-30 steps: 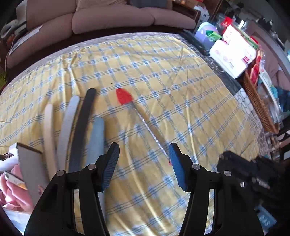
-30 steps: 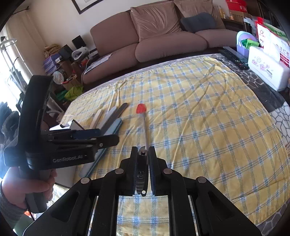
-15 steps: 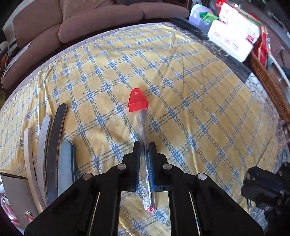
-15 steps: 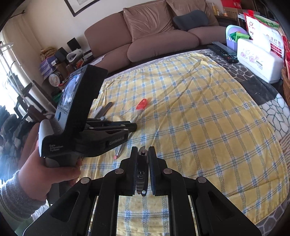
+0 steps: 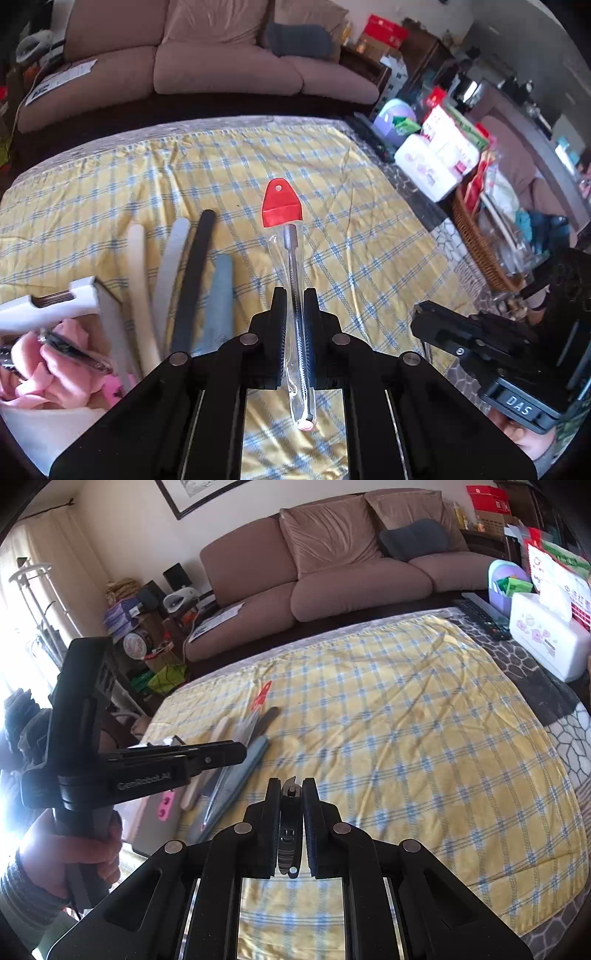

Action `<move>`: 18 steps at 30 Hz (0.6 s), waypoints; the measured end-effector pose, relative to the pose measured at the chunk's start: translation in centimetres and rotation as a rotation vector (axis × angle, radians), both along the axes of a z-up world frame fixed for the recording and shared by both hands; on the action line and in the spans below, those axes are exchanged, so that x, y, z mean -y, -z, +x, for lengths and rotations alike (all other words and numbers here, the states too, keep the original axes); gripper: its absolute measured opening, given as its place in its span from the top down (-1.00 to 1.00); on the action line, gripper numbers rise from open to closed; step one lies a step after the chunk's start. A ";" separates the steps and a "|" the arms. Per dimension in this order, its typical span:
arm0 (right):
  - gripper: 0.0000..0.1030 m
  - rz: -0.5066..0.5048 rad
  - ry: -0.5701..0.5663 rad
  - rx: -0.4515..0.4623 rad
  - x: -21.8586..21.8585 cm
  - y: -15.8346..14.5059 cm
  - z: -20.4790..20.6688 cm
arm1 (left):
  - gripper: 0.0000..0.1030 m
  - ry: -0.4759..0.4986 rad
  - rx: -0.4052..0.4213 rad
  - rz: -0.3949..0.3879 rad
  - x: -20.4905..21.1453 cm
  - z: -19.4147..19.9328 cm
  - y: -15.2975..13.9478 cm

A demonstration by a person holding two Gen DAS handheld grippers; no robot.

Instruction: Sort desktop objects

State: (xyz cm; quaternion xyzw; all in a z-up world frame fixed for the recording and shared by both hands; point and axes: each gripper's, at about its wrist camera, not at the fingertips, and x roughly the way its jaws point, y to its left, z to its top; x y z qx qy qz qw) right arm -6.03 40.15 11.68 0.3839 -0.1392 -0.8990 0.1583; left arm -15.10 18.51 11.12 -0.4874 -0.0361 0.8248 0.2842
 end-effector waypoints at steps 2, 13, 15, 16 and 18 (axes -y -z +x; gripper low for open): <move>0.80 -0.012 -0.034 -0.010 2.2 -0.9 0.0 | 0.84 -0.047 -0.008 0.028 3.6 0.3 -1.2; 0.80 -0.079 -0.181 0.043 15.1 -1.2 -2.2 | 0.83 -0.247 0.112 0.084 15.4 0.6 3.9; 0.80 -0.096 -0.179 0.070 16.8 -0.3 -3.0 | 0.82 -0.257 0.127 0.101 15.9 0.7 4.8; 0.80 -0.107 -0.176 0.085 17.4 0.2 -3.3 | 0.77 -0.266 0.131 0.104 16.0 0.7 5.1; 0.80 -0.121 -0.168 0.117 18.6 1.3 -3.9 | 0.75 -0.276 0.145 0.134 16.7 0.6 5.7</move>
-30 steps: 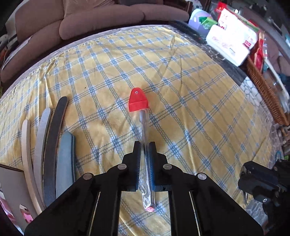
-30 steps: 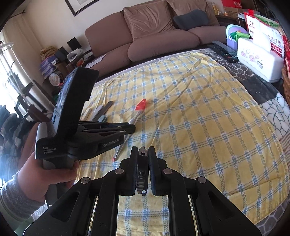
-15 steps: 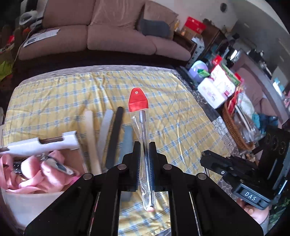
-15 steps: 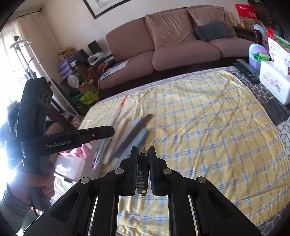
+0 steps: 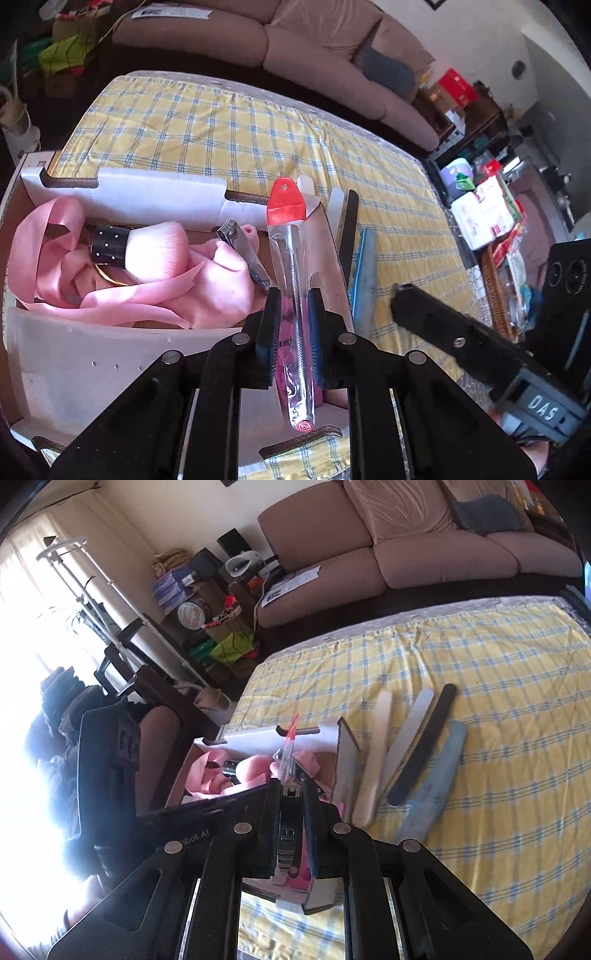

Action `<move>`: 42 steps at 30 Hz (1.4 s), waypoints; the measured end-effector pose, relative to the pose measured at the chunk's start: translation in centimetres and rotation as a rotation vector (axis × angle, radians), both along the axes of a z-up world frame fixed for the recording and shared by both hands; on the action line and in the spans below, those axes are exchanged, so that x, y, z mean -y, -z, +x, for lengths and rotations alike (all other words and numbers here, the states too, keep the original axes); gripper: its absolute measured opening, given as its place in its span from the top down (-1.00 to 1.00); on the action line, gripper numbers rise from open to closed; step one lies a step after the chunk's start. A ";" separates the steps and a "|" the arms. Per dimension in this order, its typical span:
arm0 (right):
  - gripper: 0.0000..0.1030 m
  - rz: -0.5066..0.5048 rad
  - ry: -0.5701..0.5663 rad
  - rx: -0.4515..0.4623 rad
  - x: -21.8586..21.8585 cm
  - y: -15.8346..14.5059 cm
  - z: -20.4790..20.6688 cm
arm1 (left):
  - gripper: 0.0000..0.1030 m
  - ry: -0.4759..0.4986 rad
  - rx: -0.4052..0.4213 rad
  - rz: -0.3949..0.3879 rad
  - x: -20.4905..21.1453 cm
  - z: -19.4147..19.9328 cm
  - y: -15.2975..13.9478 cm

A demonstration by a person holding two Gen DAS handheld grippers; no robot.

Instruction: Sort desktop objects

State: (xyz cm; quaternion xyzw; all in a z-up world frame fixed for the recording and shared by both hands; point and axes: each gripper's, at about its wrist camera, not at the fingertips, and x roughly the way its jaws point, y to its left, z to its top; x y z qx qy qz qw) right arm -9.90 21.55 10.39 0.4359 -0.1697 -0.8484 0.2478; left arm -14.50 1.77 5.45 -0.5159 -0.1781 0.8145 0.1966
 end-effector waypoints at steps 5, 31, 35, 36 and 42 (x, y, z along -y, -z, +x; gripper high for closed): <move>0.79 0.048 0.000 0.044 2.0 2.6 -0.7 | 0.64 -0.018 0.003 0.039 1.4 -0.3 0.1; 0.07 0.278 0.182 -0.002 -8.8 3.7 0.6 | -0.10 0.226 -0.078 -0.271 -10.4 -4.4 -3.6; -0.01 0.295 0.149 0.006 -7.0 5.8 -0.2 | -0.10 0.204 -0.050 -0.316 -12.2 -7.1 -3.0; -0.01 0.297 0.150 0.000 -6.4 6.2 -0.6 | -0.10 0.187 -0.042 -0.316 -12.3 -7.8 -2.9; -0.02 0.304 0.209 0.008 -5.4 8.3 -3.9 | -0.10 0.166 -0.007 -0.424 -12.8 -11.4 -0.9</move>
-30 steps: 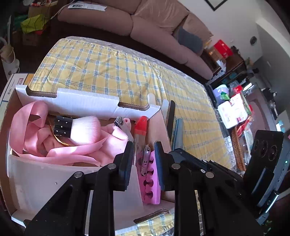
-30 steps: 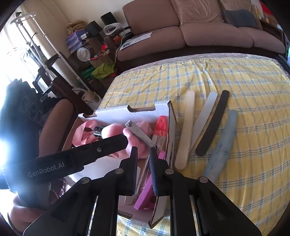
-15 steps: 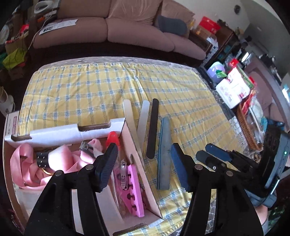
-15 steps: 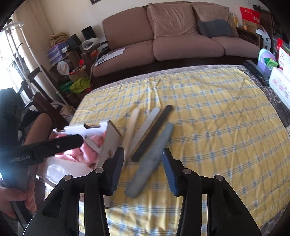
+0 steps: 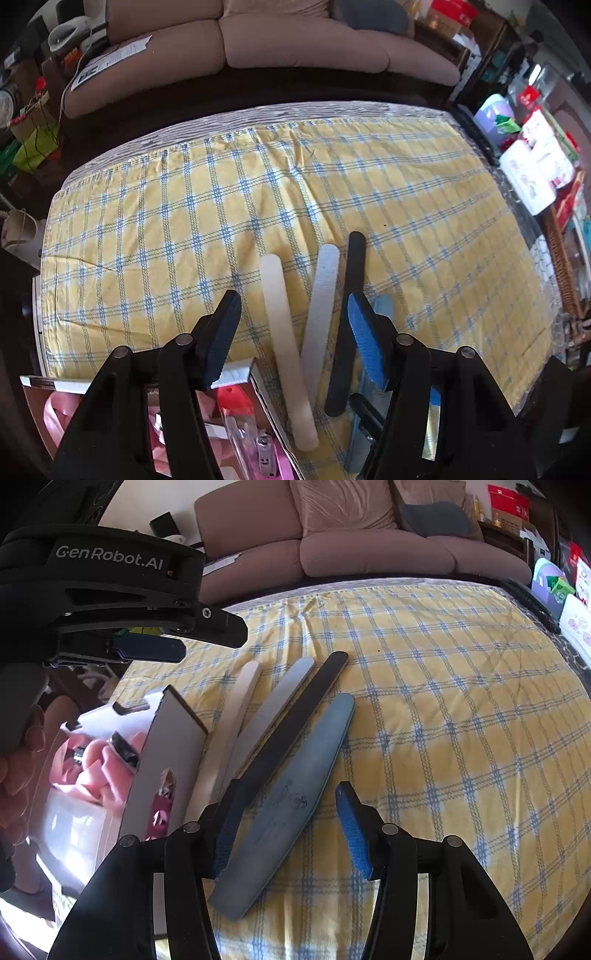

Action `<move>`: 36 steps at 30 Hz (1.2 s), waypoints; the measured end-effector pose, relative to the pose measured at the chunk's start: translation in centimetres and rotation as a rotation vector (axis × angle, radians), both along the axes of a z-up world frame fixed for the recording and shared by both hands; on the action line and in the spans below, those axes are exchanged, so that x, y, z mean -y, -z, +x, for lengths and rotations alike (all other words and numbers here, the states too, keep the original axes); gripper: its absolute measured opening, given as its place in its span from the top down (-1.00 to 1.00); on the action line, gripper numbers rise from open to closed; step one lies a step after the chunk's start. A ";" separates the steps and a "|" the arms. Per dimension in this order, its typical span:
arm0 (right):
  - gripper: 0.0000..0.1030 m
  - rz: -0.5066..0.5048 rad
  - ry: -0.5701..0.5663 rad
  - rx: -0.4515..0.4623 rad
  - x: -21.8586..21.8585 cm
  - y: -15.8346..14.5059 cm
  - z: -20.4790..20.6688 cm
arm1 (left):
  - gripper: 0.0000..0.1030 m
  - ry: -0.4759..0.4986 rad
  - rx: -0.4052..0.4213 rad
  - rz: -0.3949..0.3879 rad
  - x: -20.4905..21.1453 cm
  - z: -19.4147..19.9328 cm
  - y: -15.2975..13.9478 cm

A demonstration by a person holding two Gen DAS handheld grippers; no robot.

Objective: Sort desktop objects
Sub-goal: 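Grasp the cream nail file with the left tool while the right tool grasps the light blue file, then lift and carry both held files over the cardboard box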

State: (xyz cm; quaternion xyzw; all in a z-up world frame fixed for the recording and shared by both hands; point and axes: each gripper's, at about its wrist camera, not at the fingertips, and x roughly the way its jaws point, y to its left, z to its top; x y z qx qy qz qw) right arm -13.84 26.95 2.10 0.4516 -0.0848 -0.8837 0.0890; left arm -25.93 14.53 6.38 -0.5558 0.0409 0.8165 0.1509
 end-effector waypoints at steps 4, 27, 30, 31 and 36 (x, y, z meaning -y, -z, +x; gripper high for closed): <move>0.04 0.065 -0.026 -0.007 0.4 1.1 -1.0 | -0.10 0.029 0.043 -0.115 -1.5 -1.9 2.1; 0.41 0.019 -0.091 -0.059 -2.9 -3.3 0.8 | 0.66 0.055 0.078 -0.032 -0.9 -0.2 1.6; 0.47 0.026 -0.096 -0.073 -2.9 -4.5 1.2 | 0.66 0.058 0.032 0.041 0.3 0.5 -1.6; 0.47 0.029 -0.095 -0.080 -3.0 -5.1 1.4 | 0.66 0.058 0.015 0.069 0.2 0.6 -2.7; 0.48 0.018 -0.091 -0.125 -2.9 -8.1 3.2 | 0.66 0.069 -0.050 0.198 2.4 2.7 -7.9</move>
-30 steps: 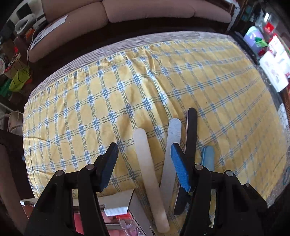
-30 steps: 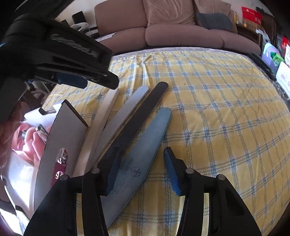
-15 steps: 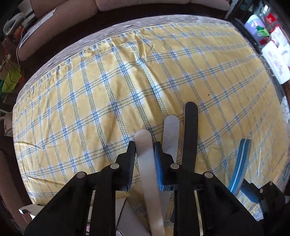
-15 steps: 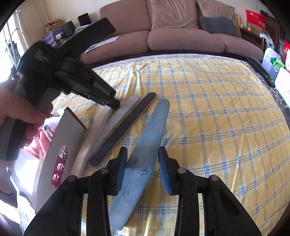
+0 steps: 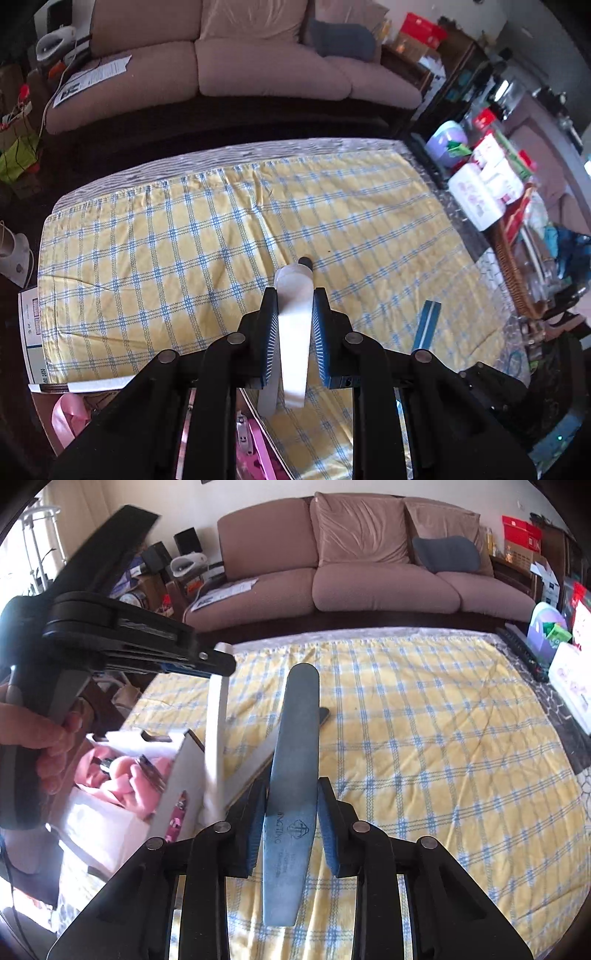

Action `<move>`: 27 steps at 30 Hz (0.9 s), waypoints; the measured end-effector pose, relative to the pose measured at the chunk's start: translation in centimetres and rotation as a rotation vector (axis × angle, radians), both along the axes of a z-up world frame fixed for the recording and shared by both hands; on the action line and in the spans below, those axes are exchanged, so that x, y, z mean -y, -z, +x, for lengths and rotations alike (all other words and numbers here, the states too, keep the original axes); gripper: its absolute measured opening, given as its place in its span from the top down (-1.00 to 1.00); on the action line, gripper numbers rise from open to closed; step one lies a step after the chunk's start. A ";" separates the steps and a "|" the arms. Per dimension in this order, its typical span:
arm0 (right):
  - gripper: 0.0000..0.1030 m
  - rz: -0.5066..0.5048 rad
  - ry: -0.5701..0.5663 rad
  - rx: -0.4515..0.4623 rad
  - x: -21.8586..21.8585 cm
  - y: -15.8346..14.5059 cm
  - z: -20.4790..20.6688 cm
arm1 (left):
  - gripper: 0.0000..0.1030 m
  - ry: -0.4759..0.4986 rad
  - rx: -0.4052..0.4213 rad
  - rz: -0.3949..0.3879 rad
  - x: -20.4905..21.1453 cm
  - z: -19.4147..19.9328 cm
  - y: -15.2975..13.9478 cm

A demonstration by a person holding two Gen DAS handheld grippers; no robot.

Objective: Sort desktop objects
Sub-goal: 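Lift and carry both held files over the cardboard box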

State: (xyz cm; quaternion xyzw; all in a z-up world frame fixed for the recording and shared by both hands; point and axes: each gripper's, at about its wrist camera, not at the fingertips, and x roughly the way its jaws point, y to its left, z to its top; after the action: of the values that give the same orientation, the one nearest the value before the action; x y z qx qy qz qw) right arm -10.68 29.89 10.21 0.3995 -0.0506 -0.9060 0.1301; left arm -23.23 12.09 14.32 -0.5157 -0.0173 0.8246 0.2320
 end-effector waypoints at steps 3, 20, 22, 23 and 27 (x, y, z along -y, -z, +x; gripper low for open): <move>0.48 -0.001 -0.012 -0.030 0.5 -2.3 1.3 | 0.66 0.005 -0.033 0.057 1.5 1.8 -2.8; 0.48 0.010 -0.249 -0.063 15.6 -5.7 1.1 | 0.61 -0.394 0.039 0.304 24.7 6.0 3.8; 0.48 0.031 -0.270 -0.051 17.1 -4.8 0.6 | 0.58 -0.420 0.053 0.326 25.9 6.3 5.5; 0.48 0.042 -0.282 -0.046 17.8 -4.4 0.3 | 0.57 -0.425 0.061 0.335 26.4 6.4 6.1; 0.48 0.095 -0.315 -0.021 19.8 -2.9 -0.8 | 0.53 -0.432 0.062 0.321 26.9 5.9 7.2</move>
State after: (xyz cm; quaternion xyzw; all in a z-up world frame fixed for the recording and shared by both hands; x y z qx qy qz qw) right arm -11.48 10.05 13.11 0.3987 0.0571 -0.8800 0.2519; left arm -17.30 -14.81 7.09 -0.4818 -0.2646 0.8254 0.1290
